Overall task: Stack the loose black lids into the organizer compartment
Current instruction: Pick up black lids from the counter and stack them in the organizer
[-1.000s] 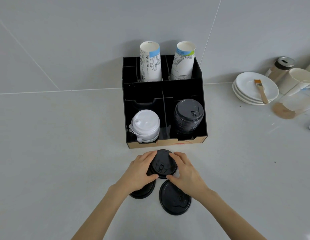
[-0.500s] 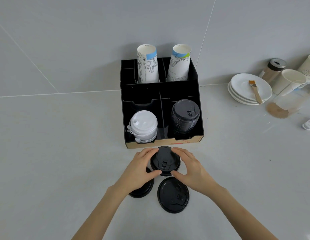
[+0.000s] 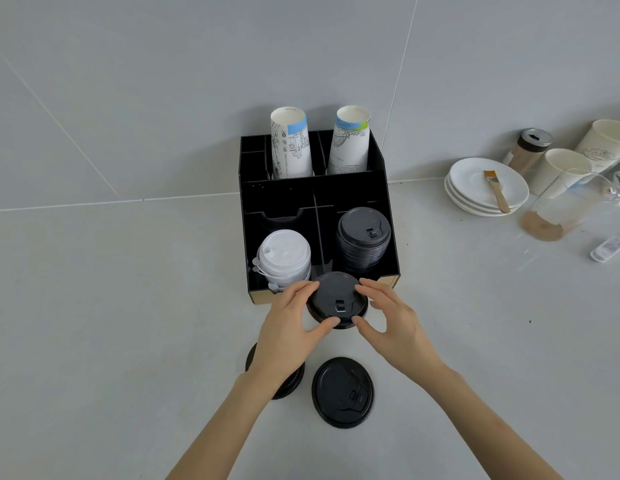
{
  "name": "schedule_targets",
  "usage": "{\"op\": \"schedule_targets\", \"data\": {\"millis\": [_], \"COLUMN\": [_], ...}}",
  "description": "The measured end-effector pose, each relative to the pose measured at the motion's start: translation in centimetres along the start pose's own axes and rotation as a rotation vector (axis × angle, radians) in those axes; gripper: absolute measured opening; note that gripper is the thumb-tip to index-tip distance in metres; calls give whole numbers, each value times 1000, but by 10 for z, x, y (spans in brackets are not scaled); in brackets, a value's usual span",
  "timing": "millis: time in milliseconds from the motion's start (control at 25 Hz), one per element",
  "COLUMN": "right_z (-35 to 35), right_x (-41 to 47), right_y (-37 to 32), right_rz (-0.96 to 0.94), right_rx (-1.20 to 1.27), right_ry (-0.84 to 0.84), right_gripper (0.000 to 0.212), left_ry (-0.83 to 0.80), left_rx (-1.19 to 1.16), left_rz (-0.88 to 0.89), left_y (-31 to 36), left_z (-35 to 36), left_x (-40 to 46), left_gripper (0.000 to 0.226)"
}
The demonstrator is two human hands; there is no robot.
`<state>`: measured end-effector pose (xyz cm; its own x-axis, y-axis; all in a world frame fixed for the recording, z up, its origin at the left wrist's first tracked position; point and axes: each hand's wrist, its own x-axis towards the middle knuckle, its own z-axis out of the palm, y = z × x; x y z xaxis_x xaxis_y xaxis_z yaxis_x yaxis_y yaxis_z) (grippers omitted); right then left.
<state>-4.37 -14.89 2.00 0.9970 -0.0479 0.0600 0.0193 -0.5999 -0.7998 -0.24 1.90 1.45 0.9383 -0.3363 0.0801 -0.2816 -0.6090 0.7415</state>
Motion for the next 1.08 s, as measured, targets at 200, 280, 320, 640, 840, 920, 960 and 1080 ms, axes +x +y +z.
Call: {"op": "schedule_targets", "data": {"millis": [200, 280, 320, 640, 840, 920, 960, 1080], "right_z": [-17, -25, -30, -64, -71, -71, -71, -69], "right_x": [8, 14, 17, 59, 87, 96, 100, 108], "right_y": [-2, -1, -2, 1, 9, 13, 16, 21], "right_rz": [-27, -33, -36, -80, -88, -86, -86, -93], "right_rx": [-37, -53, -61, -144, -166, -180, -185, -196], "right_ry": [29, 31, 33, 49, 41, 33, 29, 16], "right_gripper": [42, 42, 42, 42, 38, 38, 38, 39], "left_ry": [54, 75, 80, 115, 155, 172, 180, 184], "left_rx": [-8, 3, 5, 28, 53, 66, 65, 75], "left_rz": [3, 10, 13, 28, -17, -38, -46, -69], "left_y": [14, 22, 25, 48, 51, 49, 48, 45], "left_z": [4, 6, 6, 11, 21, 27, 30, 37], "left_x": [8, 15, 20, 63, 93, 100, 104, 111], "left_gripper": [58, 58, 58, 58, 57, 57, 57, 58]}}
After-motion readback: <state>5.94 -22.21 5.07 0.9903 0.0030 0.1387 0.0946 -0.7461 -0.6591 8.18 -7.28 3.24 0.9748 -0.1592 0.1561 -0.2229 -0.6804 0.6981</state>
